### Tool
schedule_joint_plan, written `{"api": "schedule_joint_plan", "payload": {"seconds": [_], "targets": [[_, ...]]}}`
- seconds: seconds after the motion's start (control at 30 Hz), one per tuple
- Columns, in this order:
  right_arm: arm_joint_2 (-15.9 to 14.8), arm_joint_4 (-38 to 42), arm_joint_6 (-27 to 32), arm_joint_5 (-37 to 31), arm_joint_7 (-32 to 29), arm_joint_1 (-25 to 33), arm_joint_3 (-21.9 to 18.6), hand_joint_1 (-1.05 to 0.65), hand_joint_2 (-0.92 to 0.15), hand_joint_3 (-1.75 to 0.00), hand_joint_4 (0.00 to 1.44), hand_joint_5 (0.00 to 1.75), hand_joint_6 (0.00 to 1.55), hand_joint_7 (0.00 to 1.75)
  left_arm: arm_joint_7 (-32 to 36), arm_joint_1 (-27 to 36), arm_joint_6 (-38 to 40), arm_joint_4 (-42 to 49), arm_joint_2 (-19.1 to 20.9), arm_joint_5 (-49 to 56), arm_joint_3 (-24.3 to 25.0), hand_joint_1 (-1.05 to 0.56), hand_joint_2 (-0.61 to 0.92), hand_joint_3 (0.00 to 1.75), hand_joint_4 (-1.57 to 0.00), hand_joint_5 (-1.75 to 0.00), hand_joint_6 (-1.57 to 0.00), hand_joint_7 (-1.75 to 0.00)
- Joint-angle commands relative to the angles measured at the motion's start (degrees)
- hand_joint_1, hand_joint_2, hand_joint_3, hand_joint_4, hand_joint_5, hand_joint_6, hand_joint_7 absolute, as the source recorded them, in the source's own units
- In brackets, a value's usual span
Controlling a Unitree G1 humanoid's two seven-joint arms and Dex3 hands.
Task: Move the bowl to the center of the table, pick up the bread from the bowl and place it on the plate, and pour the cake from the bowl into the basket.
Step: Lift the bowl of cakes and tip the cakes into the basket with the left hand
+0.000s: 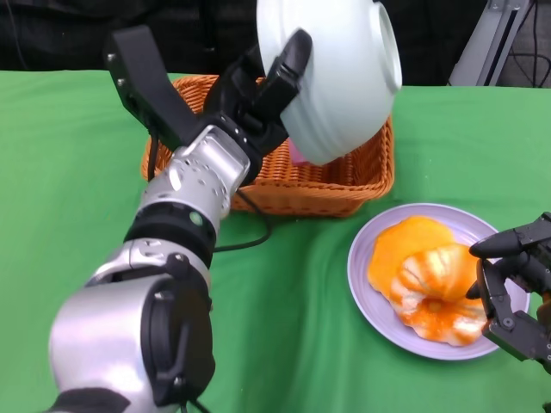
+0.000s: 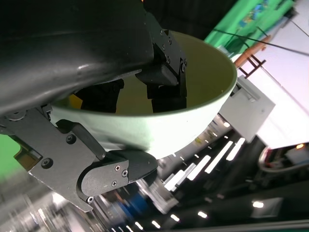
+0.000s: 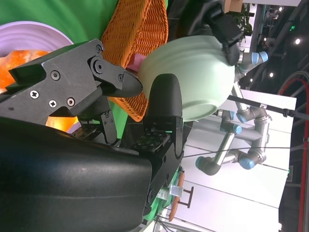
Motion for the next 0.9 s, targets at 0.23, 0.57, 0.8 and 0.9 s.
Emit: {"api": "schedule_joint_plan", "payload": {"seconds": [0.23,0.57,0.8,0.9], "targets": [[-0.8,-0.5,-0.2,0.5,-0.2,0.6,-0.4,-0.06,-0.64,-0.85,0.65,1.59,0.64,1.27,1.8,-3.1,7.0,1.2,1.8,-5.9,5.6,-0.23,0.69,0.94,-0.85,-1.75,-0.67,-1.73],[-0.7,-0.3,-0.3,1.0,-0.1,0.5,-0.4,-0.07,-0.65,-0.82,0.66,1.59,0.64,1.27,2.2,-3.0,8.2,1.3,1.9,-7.0,7.0,-0.25,0.91,0.57,-0.85,-1.75,-0.65,-1.74],[-0.8,-0.3,-0.6,0.9,0.0,0.6,-0.3,-0.08,-0.66,-0.81,0.66,1.58,0.64,1.27,1.5,-2.9,9.2,1.6,2.0,-8.3,8.4,-0.30,0.92,0.49,-0.83,-1.75,-0.65,-1.75],[-0.8,-0.4,-0.4,0.8,-0.1,0.7,-0.3,-0.08,-0.66,-0.81,0.66,1.58,0.64,1.27,1.0,-2.8,9.9,1.5,2.0,-8.9,9.0,-0.32,0.92,0.50,-0.81,-1.75,-0.63,-1.75]]}}
